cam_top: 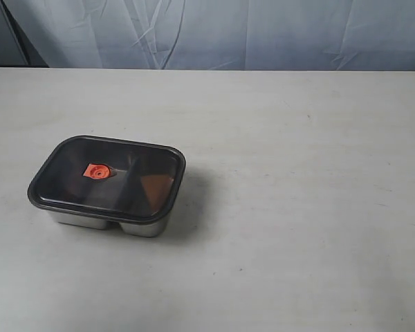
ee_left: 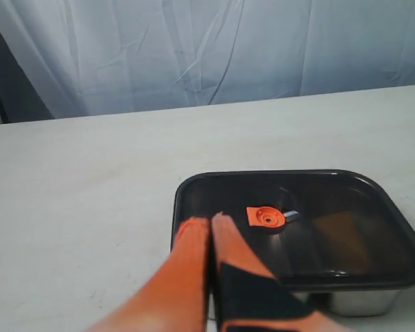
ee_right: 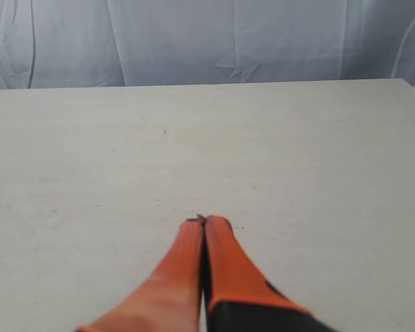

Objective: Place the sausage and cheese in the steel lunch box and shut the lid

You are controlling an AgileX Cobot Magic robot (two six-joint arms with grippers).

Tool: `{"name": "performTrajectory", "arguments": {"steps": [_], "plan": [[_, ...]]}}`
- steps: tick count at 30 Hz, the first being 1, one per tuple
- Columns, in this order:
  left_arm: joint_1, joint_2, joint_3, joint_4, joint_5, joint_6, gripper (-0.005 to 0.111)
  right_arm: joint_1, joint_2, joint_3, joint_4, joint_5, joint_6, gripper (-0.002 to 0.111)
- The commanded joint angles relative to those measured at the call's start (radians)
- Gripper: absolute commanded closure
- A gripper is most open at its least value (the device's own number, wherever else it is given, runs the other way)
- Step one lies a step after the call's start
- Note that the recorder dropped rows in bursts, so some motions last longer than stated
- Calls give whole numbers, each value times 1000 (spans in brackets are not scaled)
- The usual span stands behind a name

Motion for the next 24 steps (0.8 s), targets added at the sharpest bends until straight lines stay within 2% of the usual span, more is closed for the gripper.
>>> {"name": "performTrajectory", "arguments": {"steps": [1, 7, 24], "plan": [[0, -103, 88, -15, -77, -8, 107, -5, -5, 4, 4, -6, 0, 109], [0, -150, 111, -15, -8, -23, 107, -5, -5, 4, 4, -6, 0, 109], [0, -150, 111, -17, -12, -23, 107, -5, -5, 4, 4, -6, 0, 109]]}}
